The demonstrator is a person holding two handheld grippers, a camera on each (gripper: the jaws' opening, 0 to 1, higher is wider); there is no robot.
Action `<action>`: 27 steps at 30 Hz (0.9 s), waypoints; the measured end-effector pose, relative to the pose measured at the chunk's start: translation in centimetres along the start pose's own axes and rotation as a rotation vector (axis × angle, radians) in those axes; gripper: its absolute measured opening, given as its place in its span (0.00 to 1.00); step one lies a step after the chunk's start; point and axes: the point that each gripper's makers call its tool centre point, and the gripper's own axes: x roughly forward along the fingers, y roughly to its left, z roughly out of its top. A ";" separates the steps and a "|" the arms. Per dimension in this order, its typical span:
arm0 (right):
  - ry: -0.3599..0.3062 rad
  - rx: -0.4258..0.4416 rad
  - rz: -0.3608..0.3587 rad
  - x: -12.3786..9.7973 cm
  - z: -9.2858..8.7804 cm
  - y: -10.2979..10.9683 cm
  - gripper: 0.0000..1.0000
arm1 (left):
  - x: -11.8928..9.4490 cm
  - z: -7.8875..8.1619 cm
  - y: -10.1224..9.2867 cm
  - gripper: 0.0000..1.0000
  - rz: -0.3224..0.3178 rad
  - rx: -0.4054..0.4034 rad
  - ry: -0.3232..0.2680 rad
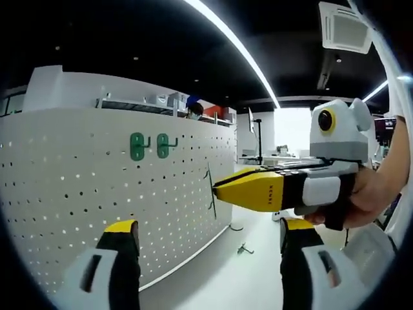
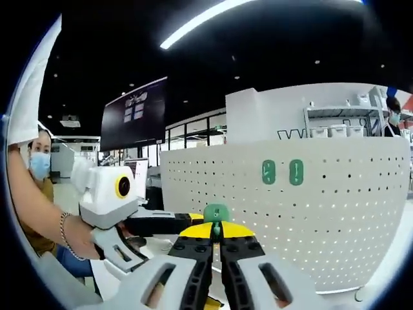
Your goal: Insert the hook assembly into the mounting plate slot until the hook locks in place.
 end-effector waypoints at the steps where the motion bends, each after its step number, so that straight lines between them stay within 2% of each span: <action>1: 0.000 0.001 -0.003 0.0 0.1 -0.2 0.00 | 0.0 0.0 0.0 0.92 0.000 -0.001 0.002; 10: -0.005 0.017 -0.034 0.0 0.4 -1.4 0.00 | -0.2 -0.1 0.1 0.92 0.009 -0.002 0.000; 19: -0.008 0.028 -0.125 0.4 1.2 -4.9 0.00 | -1.0 -0.6 0.5 0.92 0.029 -0.020 0.006; 27: -0.012 0.021 -0.165 0.5 1.8 -7.4 0.00 | -2.1 -1.1 0.9 0.90 0.049 -0.026 0.011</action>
